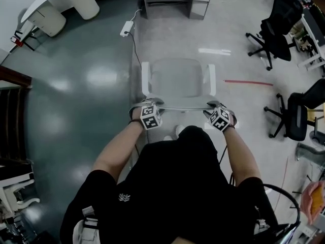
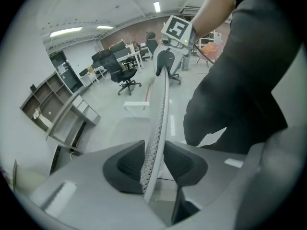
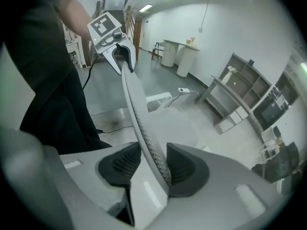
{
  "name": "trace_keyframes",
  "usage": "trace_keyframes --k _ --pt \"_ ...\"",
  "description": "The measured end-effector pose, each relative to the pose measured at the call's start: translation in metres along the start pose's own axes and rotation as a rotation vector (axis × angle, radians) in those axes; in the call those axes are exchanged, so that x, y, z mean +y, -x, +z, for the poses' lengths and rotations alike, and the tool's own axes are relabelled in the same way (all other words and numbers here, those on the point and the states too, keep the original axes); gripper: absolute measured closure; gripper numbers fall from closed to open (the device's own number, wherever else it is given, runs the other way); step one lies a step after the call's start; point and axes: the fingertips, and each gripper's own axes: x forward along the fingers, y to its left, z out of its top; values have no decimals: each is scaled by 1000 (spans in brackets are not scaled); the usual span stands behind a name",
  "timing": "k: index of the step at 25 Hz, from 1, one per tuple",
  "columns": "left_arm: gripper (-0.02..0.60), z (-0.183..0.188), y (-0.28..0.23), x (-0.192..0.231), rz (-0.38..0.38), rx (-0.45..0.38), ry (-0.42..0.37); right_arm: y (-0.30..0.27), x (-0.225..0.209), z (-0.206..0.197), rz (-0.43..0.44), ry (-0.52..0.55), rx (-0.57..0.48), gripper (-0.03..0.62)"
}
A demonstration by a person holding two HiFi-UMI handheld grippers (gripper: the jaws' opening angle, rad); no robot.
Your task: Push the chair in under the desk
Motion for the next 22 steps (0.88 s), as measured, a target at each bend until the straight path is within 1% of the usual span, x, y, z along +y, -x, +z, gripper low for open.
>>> trace_keyframes --k 6,12,16,22 --pt "440 5 -9 24 16 24 74 -6 -25 1 1 -1 1 424" --pt "439 4 -12 52 21 16 71 -13 -49 11 -22 1 -25 424" --pt "434 0 -15 74 22 23 84 -19 -63 20 -9 3 -28 424" --pt "439 6 -22 95 4 14 87 -28 -93 24 -6 8 -25 422"
